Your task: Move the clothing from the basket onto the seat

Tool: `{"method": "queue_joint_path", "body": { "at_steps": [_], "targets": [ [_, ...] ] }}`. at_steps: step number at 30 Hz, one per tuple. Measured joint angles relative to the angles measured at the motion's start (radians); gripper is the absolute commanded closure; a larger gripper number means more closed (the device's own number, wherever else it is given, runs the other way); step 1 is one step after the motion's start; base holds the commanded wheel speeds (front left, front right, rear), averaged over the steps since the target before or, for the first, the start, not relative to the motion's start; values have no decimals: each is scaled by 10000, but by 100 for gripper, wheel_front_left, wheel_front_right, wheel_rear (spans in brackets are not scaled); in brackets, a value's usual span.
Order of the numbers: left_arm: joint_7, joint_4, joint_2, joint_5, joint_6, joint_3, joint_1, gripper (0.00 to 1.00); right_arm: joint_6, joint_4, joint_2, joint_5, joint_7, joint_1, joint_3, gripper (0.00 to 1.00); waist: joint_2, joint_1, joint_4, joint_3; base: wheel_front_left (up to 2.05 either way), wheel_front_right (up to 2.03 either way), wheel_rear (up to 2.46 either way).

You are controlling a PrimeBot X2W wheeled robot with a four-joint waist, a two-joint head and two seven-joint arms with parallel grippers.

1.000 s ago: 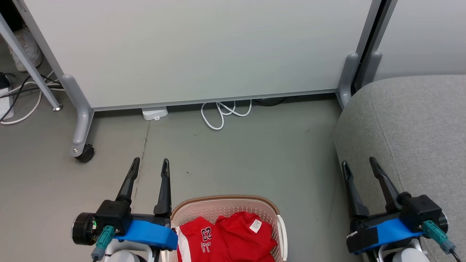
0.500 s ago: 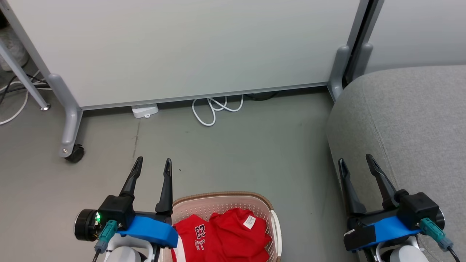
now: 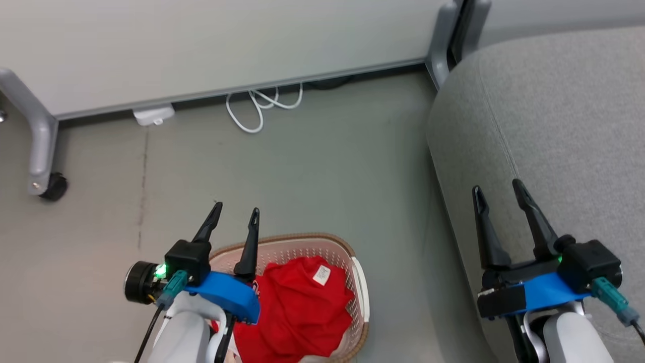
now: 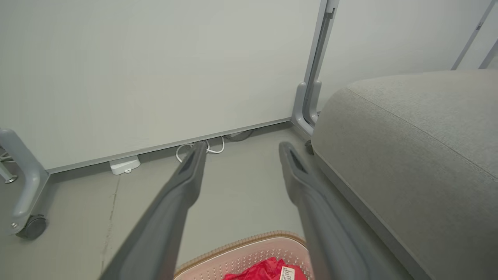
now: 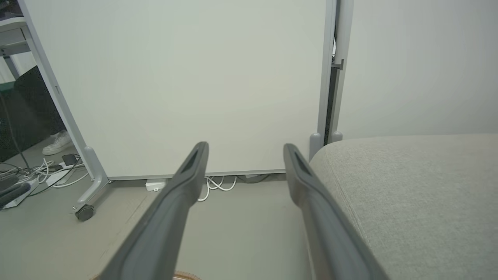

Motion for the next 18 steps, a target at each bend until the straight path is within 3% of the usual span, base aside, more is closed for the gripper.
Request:
{"method": "queue_joint_path", "body": {
  "at_steps": [18],
  "targets": [
    [0, 3630, 330, -525, -59, -2435, -2731, 0, 2, -545, -6, 190, 0, -1357, 253, 0, 0, 1, -810, 2697, 0, 0, 0]
  ]
}}
